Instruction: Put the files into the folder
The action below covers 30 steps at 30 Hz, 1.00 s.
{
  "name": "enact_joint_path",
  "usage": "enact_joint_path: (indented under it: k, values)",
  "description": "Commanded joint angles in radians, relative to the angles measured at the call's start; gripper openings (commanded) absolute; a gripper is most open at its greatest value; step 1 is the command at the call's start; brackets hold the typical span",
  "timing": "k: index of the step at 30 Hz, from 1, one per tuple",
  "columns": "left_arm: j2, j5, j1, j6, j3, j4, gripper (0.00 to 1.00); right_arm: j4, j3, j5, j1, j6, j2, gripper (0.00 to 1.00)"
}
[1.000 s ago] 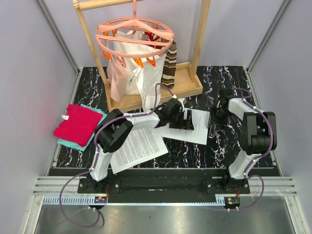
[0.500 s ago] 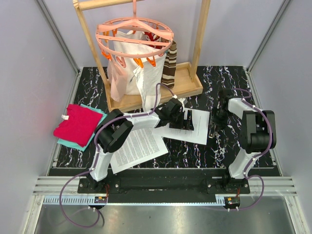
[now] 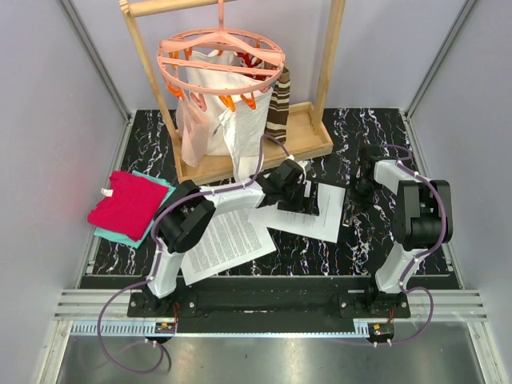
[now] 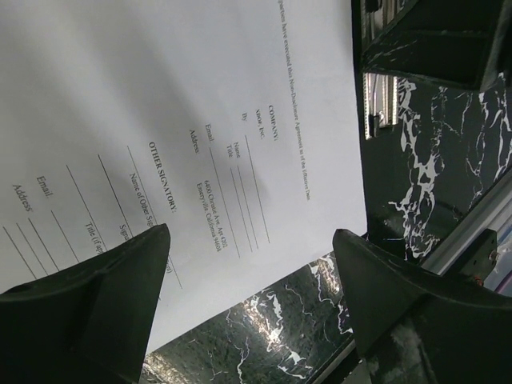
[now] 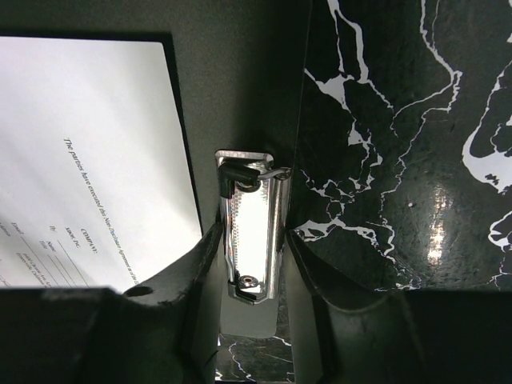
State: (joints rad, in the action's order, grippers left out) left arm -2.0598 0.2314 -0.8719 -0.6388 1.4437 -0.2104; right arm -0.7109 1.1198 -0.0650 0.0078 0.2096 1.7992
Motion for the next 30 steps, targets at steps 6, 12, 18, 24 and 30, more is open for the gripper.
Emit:
enact_joint_path:
  k: [6, 12, 18, 24, 30]
  values:
    - [0.09, -0.092, 0.062, 0.019, -0.021, -0.021, 0.88, 0.044, -0.011, -0.033, 0.008, -0.003, 0.031, 0.22]
    - [0.033, -0.103, 0.074, -0.004, -0.048, -0.006, 0.87, 0.057, -0.021, -0.064, 0.008, -0.01, 0.009, 0.0]
    - [-0.014, -0.075, 0.074, -0.045, -0.042, 0.028, 0.87, 0.103, -0.055, -0.182, 0.003, -0.019, -0.055, 0.0]
    - [-0.033, -0.089, 0.074, -0.056, -0.043, 0.029, 0.87, 0.156, -0.097, -0.306, -0.054, -0.007, -0.084, 0.0]
    - [-0.046, -0.095, 0.074, -0.047, -0.043, 0.022, 0.87, 0.179, -0.13, -0.383, -0.109, -0.003, -0.107, 0.0]
